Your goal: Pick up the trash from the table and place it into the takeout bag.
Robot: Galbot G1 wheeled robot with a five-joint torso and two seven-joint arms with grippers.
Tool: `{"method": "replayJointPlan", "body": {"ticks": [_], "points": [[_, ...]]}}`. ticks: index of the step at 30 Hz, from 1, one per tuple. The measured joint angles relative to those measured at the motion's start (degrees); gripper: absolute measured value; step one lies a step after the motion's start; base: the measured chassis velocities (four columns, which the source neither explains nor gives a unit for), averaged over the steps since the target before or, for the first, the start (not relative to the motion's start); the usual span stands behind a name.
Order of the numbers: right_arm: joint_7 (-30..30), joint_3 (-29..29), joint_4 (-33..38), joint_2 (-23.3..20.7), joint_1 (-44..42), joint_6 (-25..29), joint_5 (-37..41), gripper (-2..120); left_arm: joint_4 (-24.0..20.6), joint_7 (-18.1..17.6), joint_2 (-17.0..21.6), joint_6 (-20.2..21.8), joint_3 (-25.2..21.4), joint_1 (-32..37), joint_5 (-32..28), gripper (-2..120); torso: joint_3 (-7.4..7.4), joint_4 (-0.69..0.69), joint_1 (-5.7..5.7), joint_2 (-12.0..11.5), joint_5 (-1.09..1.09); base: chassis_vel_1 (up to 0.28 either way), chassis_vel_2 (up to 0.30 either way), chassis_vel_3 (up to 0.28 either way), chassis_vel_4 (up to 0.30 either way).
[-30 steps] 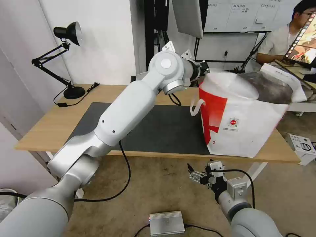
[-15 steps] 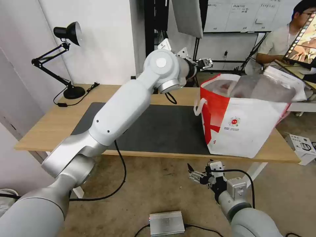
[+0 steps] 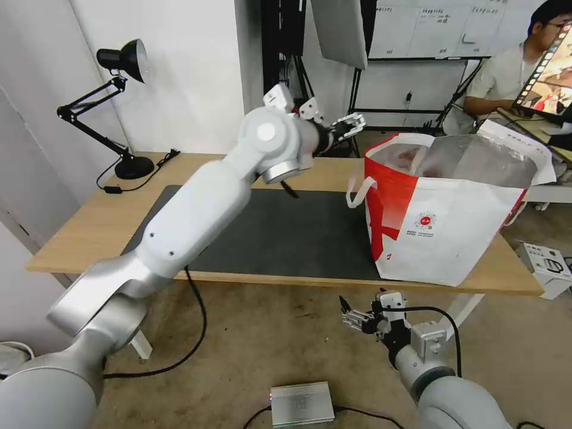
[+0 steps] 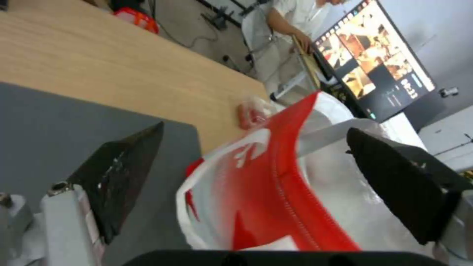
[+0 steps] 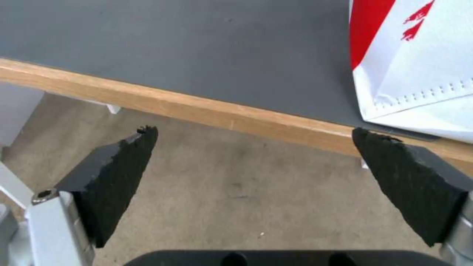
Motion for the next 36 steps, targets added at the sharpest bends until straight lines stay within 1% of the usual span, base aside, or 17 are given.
{"method": "replayJointPlan", "body": {"ticks": [4,7,8,16,19,20,23,24,26,27,28,30,31,32,34,35,36], "points": [[0.0,0.0,0.0,0.0,0.0,0.0,0.0,100,-0.6,0.3,0.5,-0.2,0.0,0.5,0.5,100,0.00,-0.01,0.00,0.0,0.00,0.000,0.000,0.000,0.000],[0.0,0.0,0.0,0.0,0.0,0.0,0.0,100,-2.8,1.2,2.6,-0.7,0.0,2.2,2.2,100,0.00,-0.02,0.00,0.0,0.01,0.000,0.000,0.000,0.000],[0.0,0.0,0.0,0.0,0.0,0.0,0.0,100,-2.8,1.2,2.6,-0.7,0.0,2.2,2.2,100,0.00,-0.02,0.00,0.0,0.01,0.000,0.000,0.000,0.000],[0.0,0.0,0.0,0.0,0.0,0.0,0.0,100,-6.7,3.3,6.7,-1.0,0.1,4.1,4.2,100,0.00,0.00,0.00,0.0,0.00,0.000,0.000,0.000,0.000],[0.0,0.0,0.0,0.0,0.0,0.0,0.0,100,-9.6,4.7,10.4,-1.2,-0.6,6.2,5.5,100,0.00,-0.02,0.00,0.0,0.01,0.000,0.000,0.000,0.000],[0.0,0.0,0.0,0.0,0.0,0.0,0.0,100,-9.6,4.7,10.4,-1.2,-0.6,6.2,5.5,100,0.00,-0.02,0.00,0.0,0.01,0.000,0.000,0.000,0.000],[0.0,0.0,0.0,0.0,0.0,0.0,0.0,100,-11.8,7.2,14.2,-1.2,-1.2,8.3,7.6,100,0.00,-0.02,0.00,0.0,0.00,0.000,0.000,0.000,0.000],[0.0,0.0,0.0,0.0,0.0,0.0,0.0,100,-11.8,7.2,14.2,-1.2,-1.2,8.3,7.6,100,0.00,-0.02,0.00,0.0,0.00,0.000,0.000,0.000,0.000],[0.0,0.0,0.0,0.0,0.0,0.0,0.0,100,-14.2,10.5,19.2,-1.1,-3.0,12.1,11.3,100,-0.01,0.00,0.00,0.0,0.00,0.000,0.000,0.000,0.000],[0.0,0.0,0.0,0.0,0.0,0.0,0.0,100,-14.2,10.5,19.2,-1.1,-3.0,12.1,11.3,100,-0.01,0.00,0.00,0.0,0.00,0.000,0.000,0.000,0.000],[0.0,0.0,0.0,0.0,0.0,0.0,0.0,100,-15.4,12.9,21.6,-1.0,-4.5,14.7,14.3,100,-0.01,-0.02,0.00,0.0,0.00,0.000,0.000,0.000,0.000],[0.0,0.0,0.0,0.0,0.0,0.0,0.0,100,-16.9,17.1,24.6,-1.0,-6.5,18.5,18.1,100,0.00,-0.01,0.00,0.0,0.00,0.000,0.000,0.000,0.000],[0.0,0.0,0.0,0.0,0.0,0.0,0.0,100,-16.9,17.1,24.6,-1.0,-6.5,18.5,18.1,100,0.00,-0.01,0.00,0.0,0.00,0.000,0.000,0.000,0.000],[0.0,0.0,0.0,0.0,0.0,0.0,0.0,100,-17.5,18.2,25.5,-1.0,-7.5,20.1,19.0,100,0.00,0.00,0.00,0.0,0.01,0.000,0.000,0.000,0.000],[0.0,0.0,0.0,0.0,0.0,0.0,0.0,100,-19.7,21.2,28.4,-1.0,-11.9,26.3,22.5,100,-0.01,-0.01,0.00,0.0,0.00,0.000,0.000,0.000,0.000],[0.0,0.0,0.0,0.0,0.0,0.0,0.0,100,-19.7,21.2,28.4,-1.0,-11.9,26.3,22.5,100,-0.01,-0.01,0.00,0.0,0.00,0.000,0.000,0.000,0.000],[0.0,0.0,0.0,0.0,0.0,0.0,0.0,100,-20.5,22.6,29.7,-1.1,-13.7,29.2,24.8,100,0.00,0.00,0.00,0.0,0.00,0.000,0.000,0.000,0.000]]}}
